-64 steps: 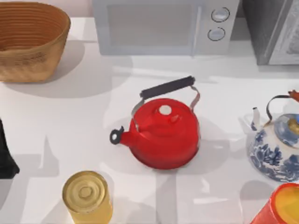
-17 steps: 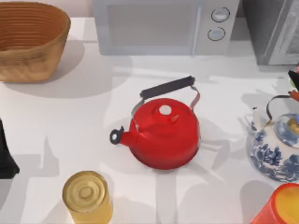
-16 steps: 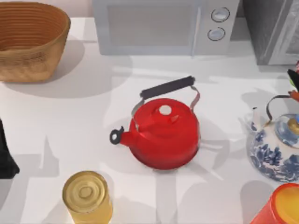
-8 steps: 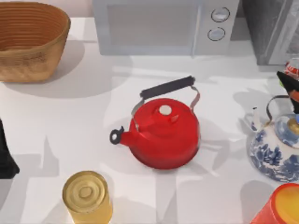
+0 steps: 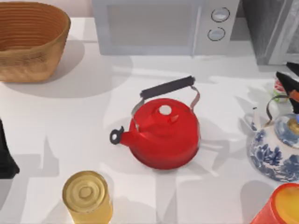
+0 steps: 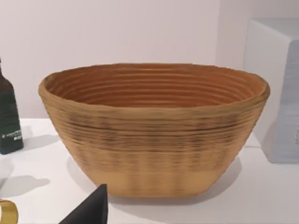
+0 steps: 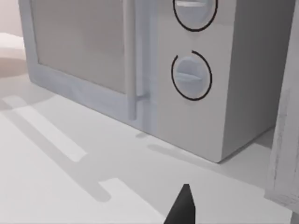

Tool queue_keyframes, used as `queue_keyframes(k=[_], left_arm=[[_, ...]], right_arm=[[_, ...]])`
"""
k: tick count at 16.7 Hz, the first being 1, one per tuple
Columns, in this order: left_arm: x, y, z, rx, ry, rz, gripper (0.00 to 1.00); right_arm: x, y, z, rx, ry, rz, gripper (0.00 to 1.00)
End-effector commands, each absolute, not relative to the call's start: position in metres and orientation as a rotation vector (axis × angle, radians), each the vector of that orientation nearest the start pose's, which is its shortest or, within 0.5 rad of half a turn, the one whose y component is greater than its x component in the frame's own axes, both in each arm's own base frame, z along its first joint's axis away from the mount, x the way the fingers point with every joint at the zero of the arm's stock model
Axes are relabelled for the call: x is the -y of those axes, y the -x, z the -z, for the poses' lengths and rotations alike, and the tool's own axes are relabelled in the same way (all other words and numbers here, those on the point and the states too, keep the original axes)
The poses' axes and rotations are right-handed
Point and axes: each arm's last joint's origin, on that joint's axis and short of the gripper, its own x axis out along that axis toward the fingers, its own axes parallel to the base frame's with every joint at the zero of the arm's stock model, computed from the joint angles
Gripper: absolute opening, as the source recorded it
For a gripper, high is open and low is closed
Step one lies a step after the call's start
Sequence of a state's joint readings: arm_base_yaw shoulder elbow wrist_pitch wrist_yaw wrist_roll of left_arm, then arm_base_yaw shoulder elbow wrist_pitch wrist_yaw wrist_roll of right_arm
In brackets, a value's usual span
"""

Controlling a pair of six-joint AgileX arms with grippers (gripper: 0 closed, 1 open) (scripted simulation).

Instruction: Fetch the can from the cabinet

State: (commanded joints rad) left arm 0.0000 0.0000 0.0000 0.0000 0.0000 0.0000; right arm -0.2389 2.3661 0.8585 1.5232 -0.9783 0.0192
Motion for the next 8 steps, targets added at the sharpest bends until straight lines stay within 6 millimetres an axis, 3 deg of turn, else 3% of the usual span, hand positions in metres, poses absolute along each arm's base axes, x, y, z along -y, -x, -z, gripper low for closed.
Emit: queue_keyframes(k=[4, 8], left_arm=[[0.0012, -0.1057, -0.16, 0.0, 0.0, 0.0, 1.0], [0.0012, -0.1057, -0.16, 0.0, 0.0, 0.0, 1.0]], right_arm=[[0.0603, -0.3695, -0.0441, -0.001, 0.0, -0.767, 0.98], [0.0603, -0.3695, -0.0441, -0.001, 0.0, -0.767, 1.0]])
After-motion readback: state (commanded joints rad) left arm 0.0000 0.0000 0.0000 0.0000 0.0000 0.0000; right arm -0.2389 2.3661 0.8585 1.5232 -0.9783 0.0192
